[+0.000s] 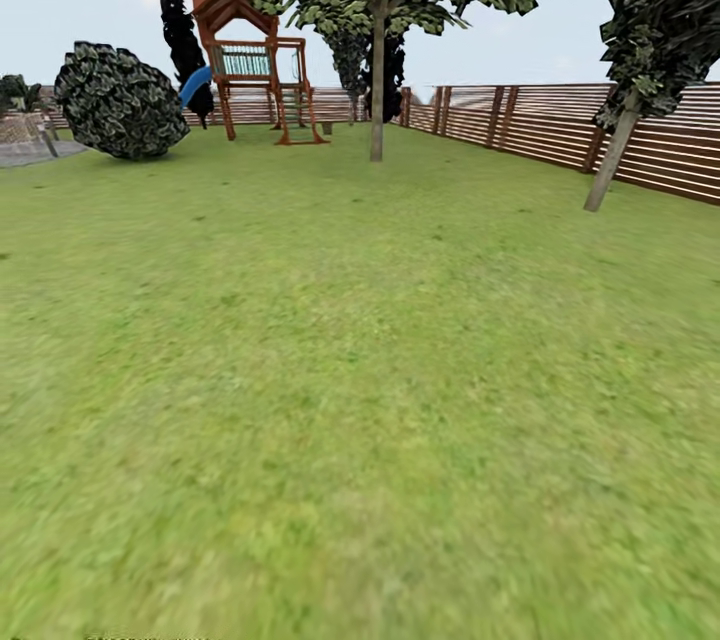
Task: Take the three Easter eggs out of the wicker basket on the lawn in the garden, then place them on the lawn next to a single tree (choose any tree) so that all three eggs are next to the same tree and none are left in the basket.
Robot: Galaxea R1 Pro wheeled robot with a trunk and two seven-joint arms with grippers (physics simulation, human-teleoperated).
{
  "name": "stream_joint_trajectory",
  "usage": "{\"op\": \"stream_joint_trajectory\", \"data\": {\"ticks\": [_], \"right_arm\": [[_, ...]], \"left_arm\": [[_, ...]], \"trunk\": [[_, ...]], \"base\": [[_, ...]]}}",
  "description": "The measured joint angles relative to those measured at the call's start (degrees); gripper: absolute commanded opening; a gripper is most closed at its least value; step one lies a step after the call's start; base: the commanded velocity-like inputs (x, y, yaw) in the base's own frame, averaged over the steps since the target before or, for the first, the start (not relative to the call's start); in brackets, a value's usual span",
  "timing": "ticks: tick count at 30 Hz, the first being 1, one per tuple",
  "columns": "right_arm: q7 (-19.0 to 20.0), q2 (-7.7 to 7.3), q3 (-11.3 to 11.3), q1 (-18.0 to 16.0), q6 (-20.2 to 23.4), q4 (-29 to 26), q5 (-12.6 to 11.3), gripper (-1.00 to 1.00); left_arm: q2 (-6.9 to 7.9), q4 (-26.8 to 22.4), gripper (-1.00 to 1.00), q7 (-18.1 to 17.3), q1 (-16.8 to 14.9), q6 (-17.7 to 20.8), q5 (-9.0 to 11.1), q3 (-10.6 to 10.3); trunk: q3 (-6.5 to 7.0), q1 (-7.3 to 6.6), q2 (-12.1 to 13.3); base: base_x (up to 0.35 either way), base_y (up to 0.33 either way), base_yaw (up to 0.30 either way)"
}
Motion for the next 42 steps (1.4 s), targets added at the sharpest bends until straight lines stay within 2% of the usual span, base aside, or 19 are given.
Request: {"op": "stream_joint_trajectory", "data": {"ticks": [4,11,16,21,26,32,38,42], "right_arm": [[0.00,0.00,-0.01,0.01,0.08,0.02,-0.02,1.00],[0.08,0.00,0.10,0.00,0.23,0.02,-0.10,1.00],[0.19,-0.04,0.22,-0.01,0.35,0.02,-0.04,1.00],[0.10,-0.13,1.21,0.00,0.35,-0.01,2.06,1.00],[0.08,-0.19,1.29,-0.01,0.28,0.02,2.56,1.00],[0.03,-0.20,1.28,-0.01,0.16,0.04,2.53,1.00],[0.00,-0.26,1.29,-0.01,0.09,0.02,2.54,1.00],[0.00,-0.21,1.29,-0.01,0.11,0.02,2.63,1.00]], "left_arm": [[-1.03,-0.11,1.00,-0.01,0.00,-0.01,-0.02,-0.01],[-0.99,-3.67,1.00,-0.04,0.00,-0.01,0.04,0.07],[-1.30,-3.74,1.00,-0.08,0.00,-0.01,0.07,0.05],[-2.15,-4.29,1.00,-0.10,0.00,-0.01,0.06,0.00],[-3.51,-4.27,1.00,-0.38,0.00,-0.01,0.07,-0.01],[-3.68,-3.89,1.00,-0.40,0.00,-0.01,0.07,0.07],[-3.73,-3.72,1.00,-0.40,0.00,-0.01,0.09,0.08],[-3.43,-3.64,1.00,-0.40,0.00,0.00,0.19,0.27]], "trunk": [[0.30,0.00,0.00],[0.56,0.00,0.00],[0.57,0.00,0.00],[0.57,0.00,0.00],[0.52,0.00,0.00],[0.32,0.00,0.00],[0.29,0.00,0.00],[0.29,-0.03,0.00]], "base": [[0.000,0.000,0.202],[0.000,0.000,0.217],[0.000,0.000,0.020],[0.000,0.000,0.000],[0.000,0.000,0.104],[0.000,0.000,0.200],[0.015,0.000,0.023],[0.274,0.000,0.001]]}}
